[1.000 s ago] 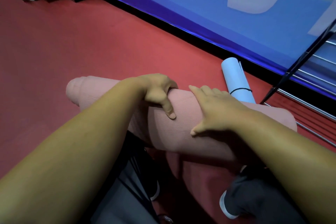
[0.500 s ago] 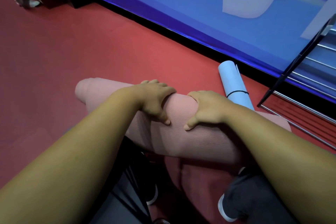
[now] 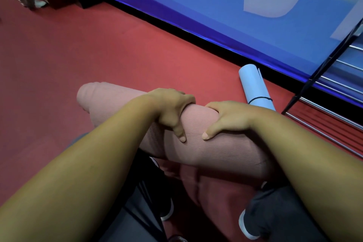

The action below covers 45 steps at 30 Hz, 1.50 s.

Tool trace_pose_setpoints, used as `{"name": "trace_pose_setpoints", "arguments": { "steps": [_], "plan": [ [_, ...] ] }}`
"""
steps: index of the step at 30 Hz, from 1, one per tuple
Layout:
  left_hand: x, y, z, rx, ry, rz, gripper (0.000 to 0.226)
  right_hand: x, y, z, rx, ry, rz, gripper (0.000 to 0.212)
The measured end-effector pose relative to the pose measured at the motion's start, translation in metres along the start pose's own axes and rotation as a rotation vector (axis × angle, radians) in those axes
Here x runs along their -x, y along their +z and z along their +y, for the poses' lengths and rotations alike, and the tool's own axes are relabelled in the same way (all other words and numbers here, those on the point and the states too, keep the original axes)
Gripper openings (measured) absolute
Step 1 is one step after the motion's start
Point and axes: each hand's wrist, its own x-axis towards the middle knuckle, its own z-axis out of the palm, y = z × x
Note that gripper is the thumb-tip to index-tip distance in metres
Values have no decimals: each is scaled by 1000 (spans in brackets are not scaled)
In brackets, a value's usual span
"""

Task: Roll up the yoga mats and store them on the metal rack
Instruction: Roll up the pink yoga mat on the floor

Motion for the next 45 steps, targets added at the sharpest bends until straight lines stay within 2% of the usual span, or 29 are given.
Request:
{"name": "trace_pose_setpoints", "arguments": {
  "steps": [6, 10, 16, 18, 20, 22, 26, 29, 33, 35, 39, 45],
  "plan": [
    [-5, 0, -14, 209, -52, -88, 100, 5, 9, -8, 191, -15, 20, 98],
    [-7, 1, -20, 331, -87, -117, 88, 12, 17, -16, 302, -48, 174, 109],
    [-5, -2, -25, 484, -109, -159, 74, 26, 35, -17, 460, -7, 202, 155],
    [-5, -2, -25, 499, -106, -190, 72, 24, 43, -17, 496, 22, 241, 160],
    [-7, -1, -24, 489, -103, -211, 73, 20, 47, -17, 524, 41, 292, 155],
    [-9, -1, -22, 465, -99, -215, 76, 16, 46, -17, 525, 43, 314, 140],
    [-8, -4, -14, 354, -77, -170, 92, 11, 33, -13, 405, 51, 276, 117],
    [-6, -2, -5, 180, -10, -87, 96, 8, 23, -7, 258, 78, 199, 110],
    [-1, 3, 12, -133, -21, -15, 129, 3, 12, 1, 94, 68, 141, 96],
    [-1, 4, 18, -212, -14, 16, 136, 4, 6, 3, 32, 64, 100, 86],
    [-3, 4, 19, -190, 4, 68, 124, 3, 3, 3, -12, 52, 68, 87],
    [-4, -4, 5, -49, -1, 42, 114, 6, 4, -10, 95, 21, 96, 99]
  ]
}}
